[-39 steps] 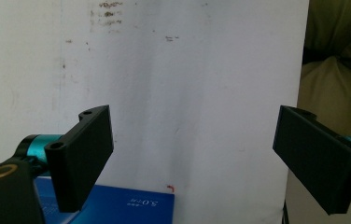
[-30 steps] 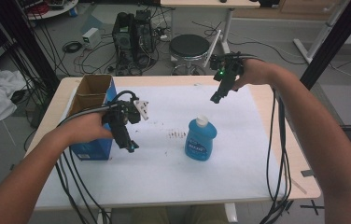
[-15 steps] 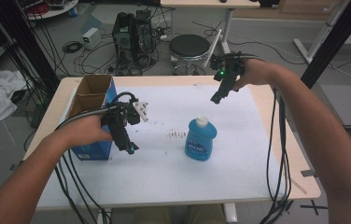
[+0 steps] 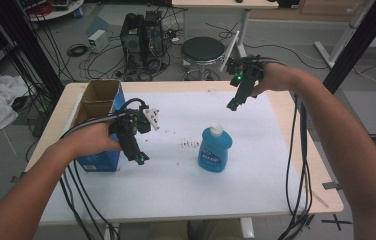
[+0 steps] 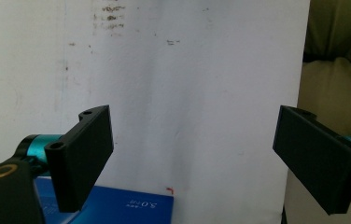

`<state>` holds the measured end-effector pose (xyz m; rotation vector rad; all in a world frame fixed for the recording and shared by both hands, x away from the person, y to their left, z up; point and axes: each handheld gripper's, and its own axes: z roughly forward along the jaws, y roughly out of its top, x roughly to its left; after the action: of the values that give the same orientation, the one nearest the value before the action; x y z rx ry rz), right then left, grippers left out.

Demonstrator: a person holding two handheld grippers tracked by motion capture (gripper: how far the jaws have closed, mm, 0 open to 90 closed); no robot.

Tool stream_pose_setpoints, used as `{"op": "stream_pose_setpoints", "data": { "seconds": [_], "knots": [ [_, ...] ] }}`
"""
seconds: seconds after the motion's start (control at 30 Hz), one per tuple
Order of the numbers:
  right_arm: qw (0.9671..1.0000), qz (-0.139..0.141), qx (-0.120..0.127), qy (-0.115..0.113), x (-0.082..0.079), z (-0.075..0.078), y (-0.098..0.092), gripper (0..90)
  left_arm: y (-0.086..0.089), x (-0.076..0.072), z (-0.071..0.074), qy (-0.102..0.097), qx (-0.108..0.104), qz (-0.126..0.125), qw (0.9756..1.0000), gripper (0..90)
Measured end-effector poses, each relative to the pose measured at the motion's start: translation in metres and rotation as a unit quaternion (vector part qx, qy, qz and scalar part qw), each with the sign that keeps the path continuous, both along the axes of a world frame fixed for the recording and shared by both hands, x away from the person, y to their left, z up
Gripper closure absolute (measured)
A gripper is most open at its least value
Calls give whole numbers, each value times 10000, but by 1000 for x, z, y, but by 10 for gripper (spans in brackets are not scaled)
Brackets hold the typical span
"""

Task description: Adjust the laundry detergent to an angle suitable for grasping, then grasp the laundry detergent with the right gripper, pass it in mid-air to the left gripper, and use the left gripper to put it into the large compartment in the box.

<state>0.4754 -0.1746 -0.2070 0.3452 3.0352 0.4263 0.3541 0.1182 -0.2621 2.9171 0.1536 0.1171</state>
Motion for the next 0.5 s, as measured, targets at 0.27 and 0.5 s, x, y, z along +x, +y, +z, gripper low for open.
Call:
{"op": "stream_pose_setpoints", "data": {
  "seconds": [0.27,0.5],
  "knots": [
    [10000,-43,5,-37,-6,4,-4,25,1,-2,-1,-13,-64,61,10000,122],
    [9999,-155,41,-63,-10,6,-10,25,1,-3,-2,-43,-157,78,9998,122]
  ]
}}
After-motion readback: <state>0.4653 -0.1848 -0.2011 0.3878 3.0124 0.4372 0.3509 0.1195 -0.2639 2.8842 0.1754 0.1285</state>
